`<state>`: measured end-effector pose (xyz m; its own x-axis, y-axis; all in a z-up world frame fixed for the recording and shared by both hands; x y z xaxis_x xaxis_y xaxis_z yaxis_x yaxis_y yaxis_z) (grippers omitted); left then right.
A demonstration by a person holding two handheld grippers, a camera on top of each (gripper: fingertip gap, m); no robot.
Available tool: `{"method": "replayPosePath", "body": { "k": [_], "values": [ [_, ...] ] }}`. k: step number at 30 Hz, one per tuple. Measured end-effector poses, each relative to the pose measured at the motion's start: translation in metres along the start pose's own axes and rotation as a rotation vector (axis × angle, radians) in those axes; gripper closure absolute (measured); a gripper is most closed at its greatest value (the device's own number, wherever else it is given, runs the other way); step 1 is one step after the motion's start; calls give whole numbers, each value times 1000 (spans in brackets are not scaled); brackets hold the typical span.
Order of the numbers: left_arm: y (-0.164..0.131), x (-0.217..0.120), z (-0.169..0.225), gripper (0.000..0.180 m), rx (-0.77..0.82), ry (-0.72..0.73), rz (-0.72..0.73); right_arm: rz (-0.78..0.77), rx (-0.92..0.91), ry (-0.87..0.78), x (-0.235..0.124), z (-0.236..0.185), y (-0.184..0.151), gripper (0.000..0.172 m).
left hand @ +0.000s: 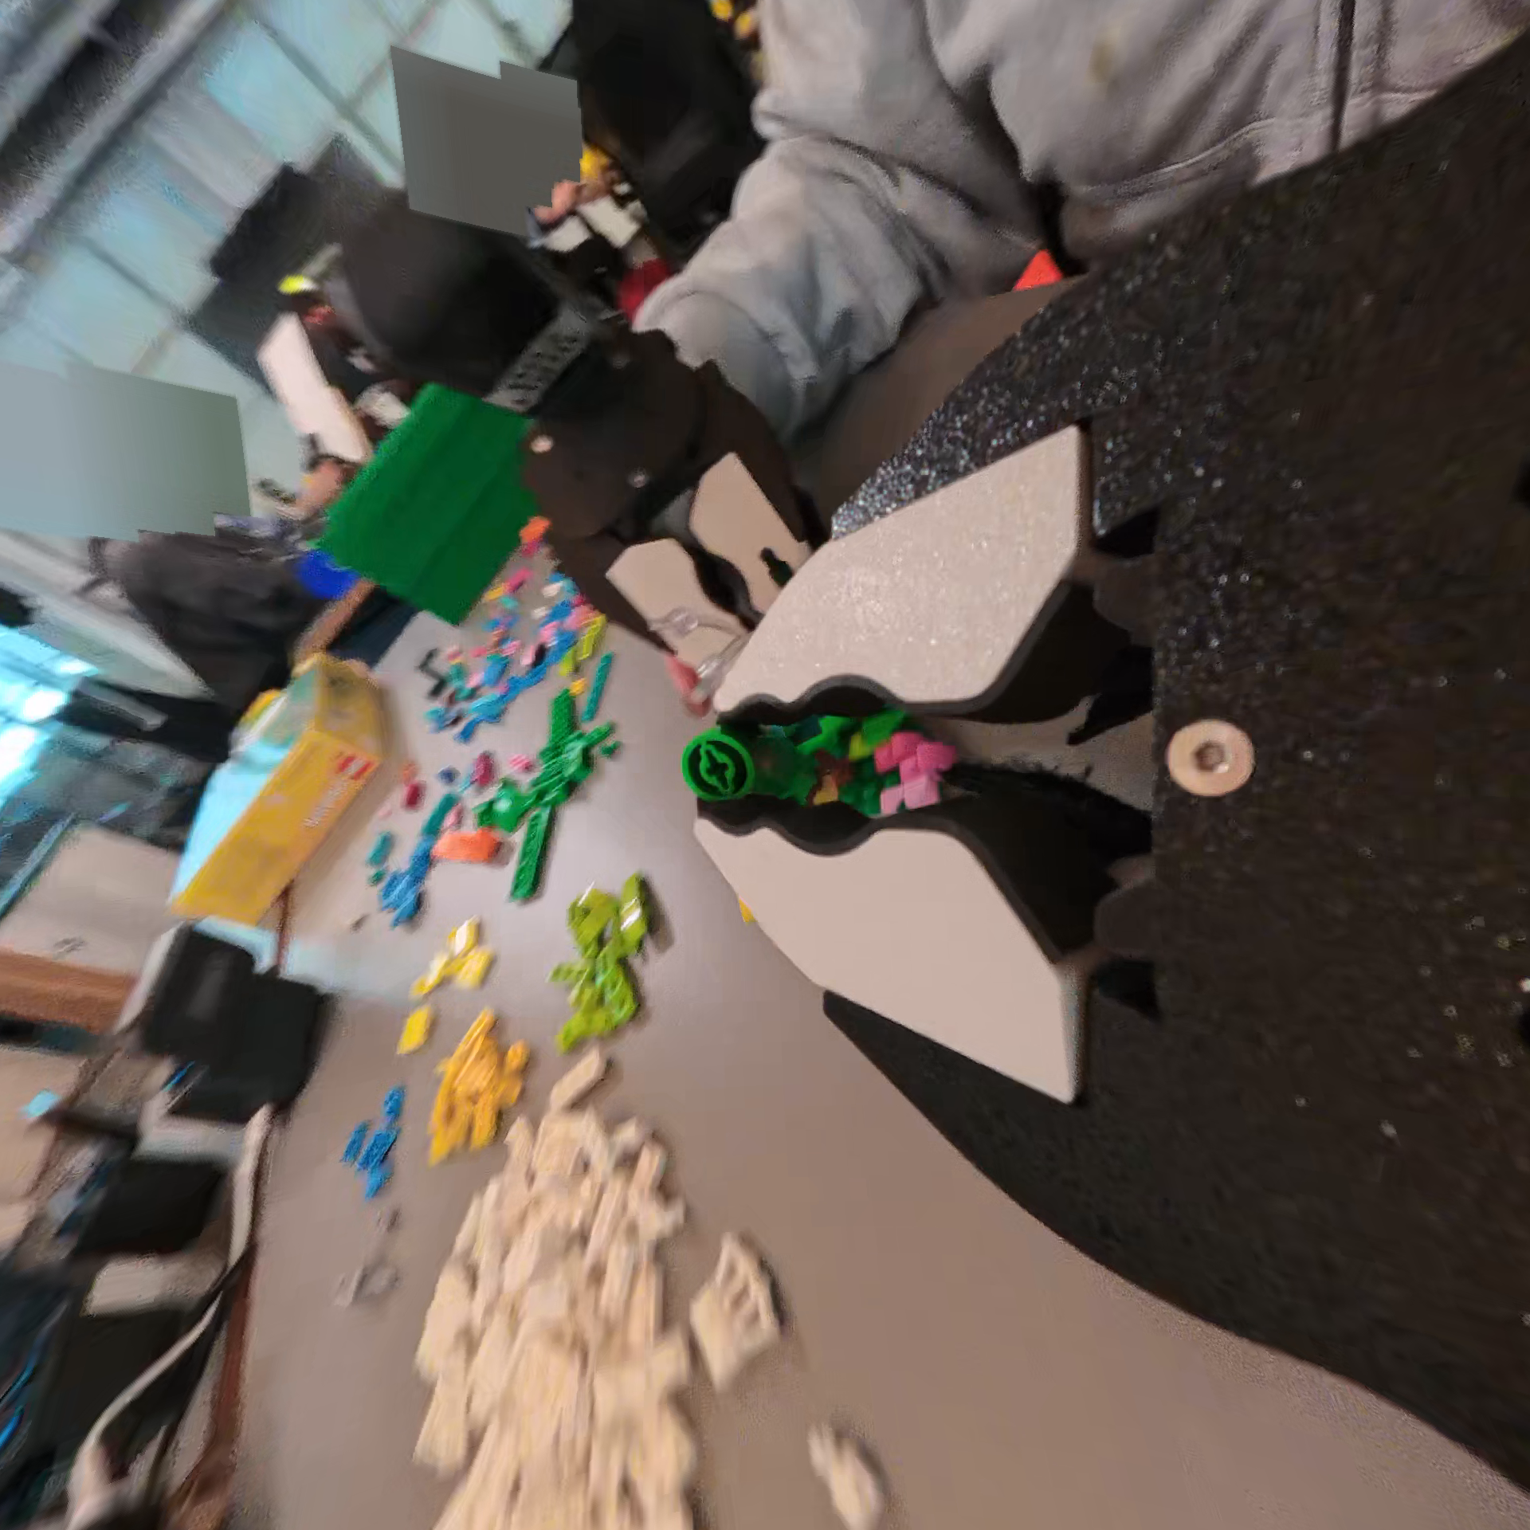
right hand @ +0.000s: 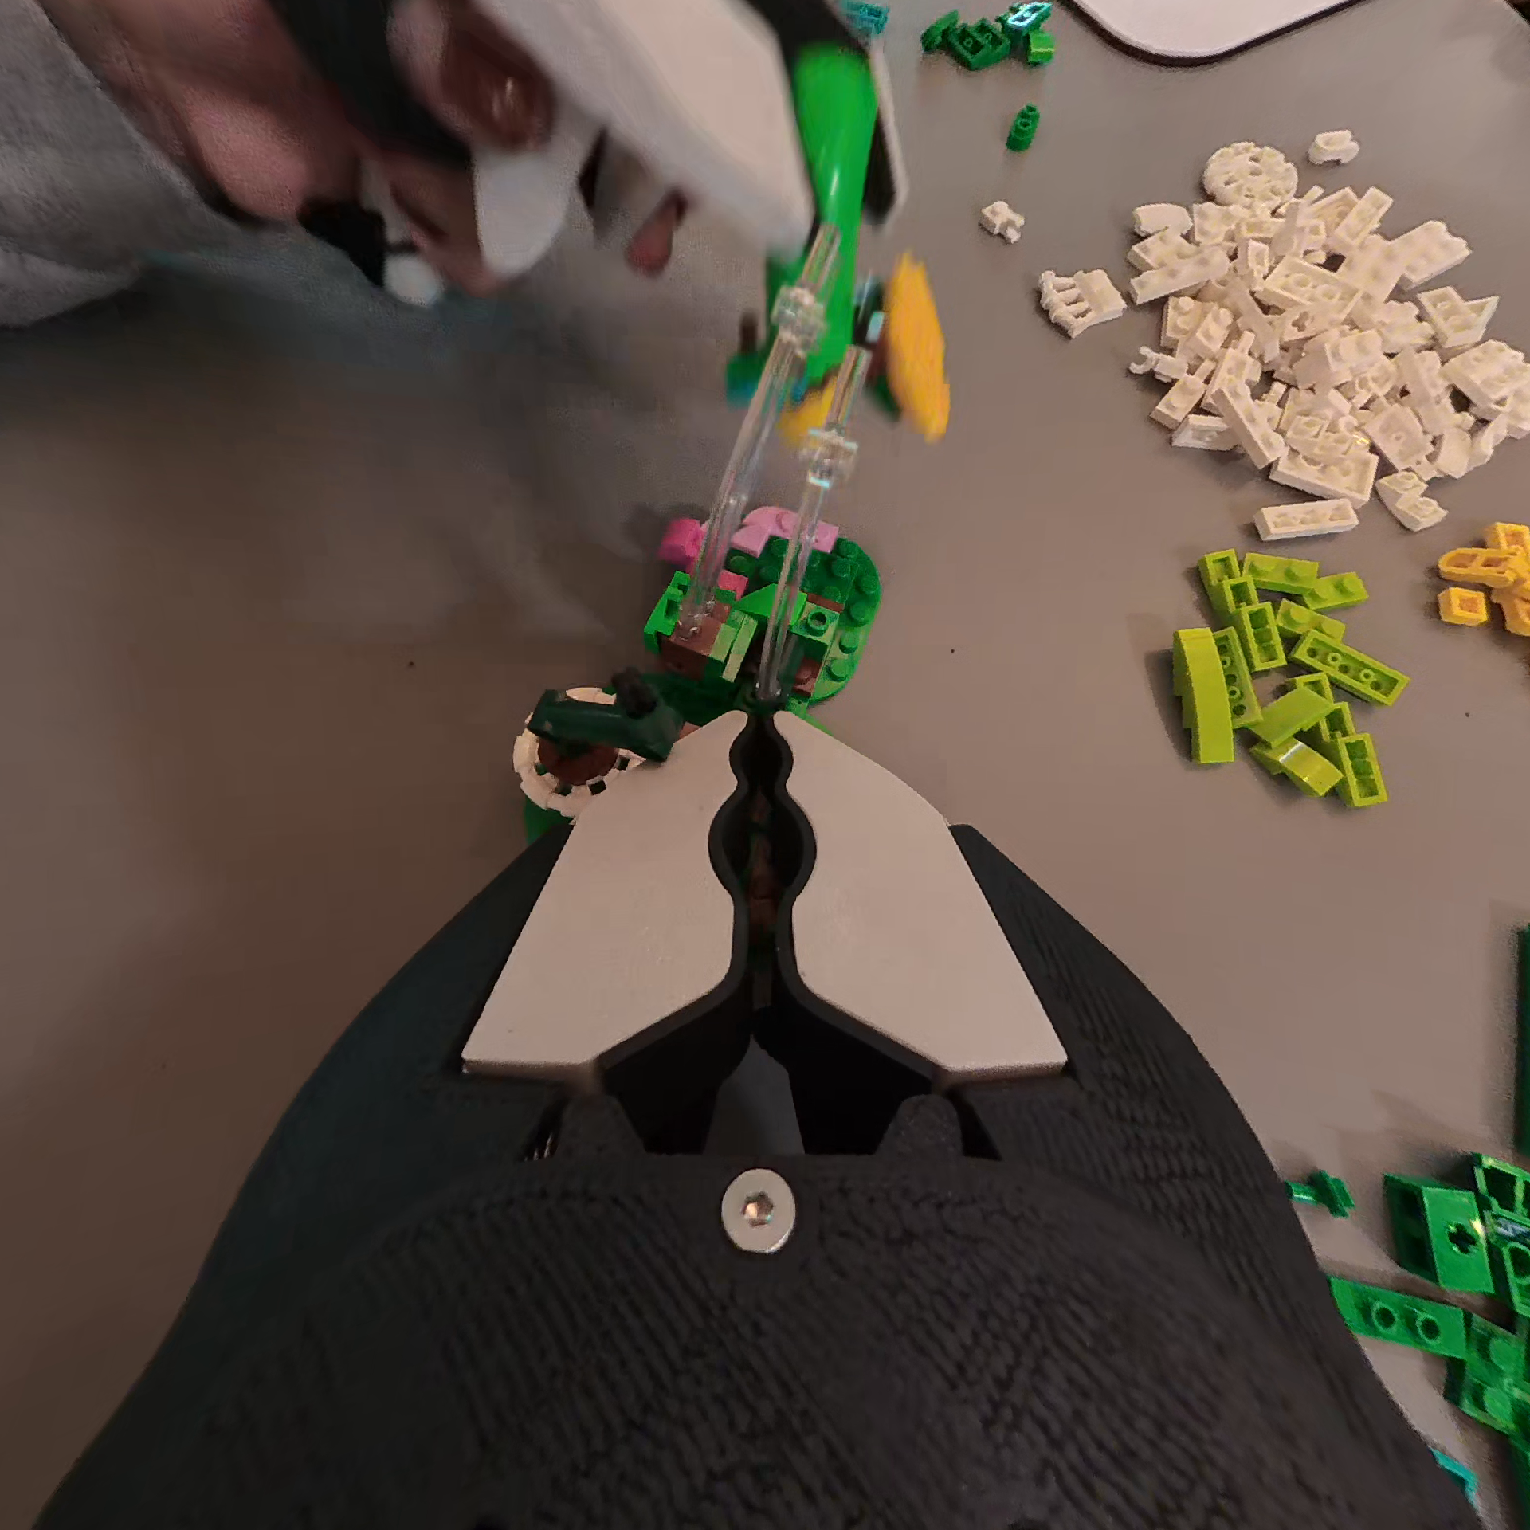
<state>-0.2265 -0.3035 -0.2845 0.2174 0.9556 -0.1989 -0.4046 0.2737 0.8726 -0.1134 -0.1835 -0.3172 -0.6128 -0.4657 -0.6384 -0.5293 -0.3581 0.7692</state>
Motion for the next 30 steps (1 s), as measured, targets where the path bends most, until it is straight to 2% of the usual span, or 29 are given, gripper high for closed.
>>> {"method": "replayPosePath", "body": {
  "k": [2, 8, 11, 15, 18, 20, 25, 27, 30],
  "values": [
    [5, -16, -12, 164, 27, 94, 20, 4, -1, 1, 0, 0, 0, 172],
    [15, -29, -16, 164, 52, 89, 103, 29, -6, 21, 0, 1, 0, 172],
    [24, -34, -5, 164, 105, -76, 222, 108, 22, 40, -11, 5, 1, 146],
    [30, -40, 12, 164, 105, -344, 353, 228, 52, 11, -40, 16, 8, 138],
    [27, -39, 22, 164, 90, -493, 351, 390, -98, -62, -58, 0, 39, 138],
    [24, -35, 28, 164, 94, -571, 318, 424, -268, -100, -61, -19, 58, 139],
    [15, -29, 46, 164, 120, -729, 237, 294, -598, -140, -53, -46, 77, 137],
    [13, -27, 49, 164, 124, -748, 218, 257, -688, -182, -50, -47, 77, 146],
    [12, -26, 50, 164, 114, -767, 200, 273, -742, -158, -49, -50, 75, 163]
  ]
}}
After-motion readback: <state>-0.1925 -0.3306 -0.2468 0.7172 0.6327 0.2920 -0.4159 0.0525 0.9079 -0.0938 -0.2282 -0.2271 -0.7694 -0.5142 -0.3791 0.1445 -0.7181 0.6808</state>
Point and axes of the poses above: each gripper's, where its closed fingertips meet, x out along the fingers, y out of its top, z = x × y across the jaws, the point moved 7 cm from there along -x, back along the fingers, and after that the axes turned 2 degrees about x, right-handed, at the moved point
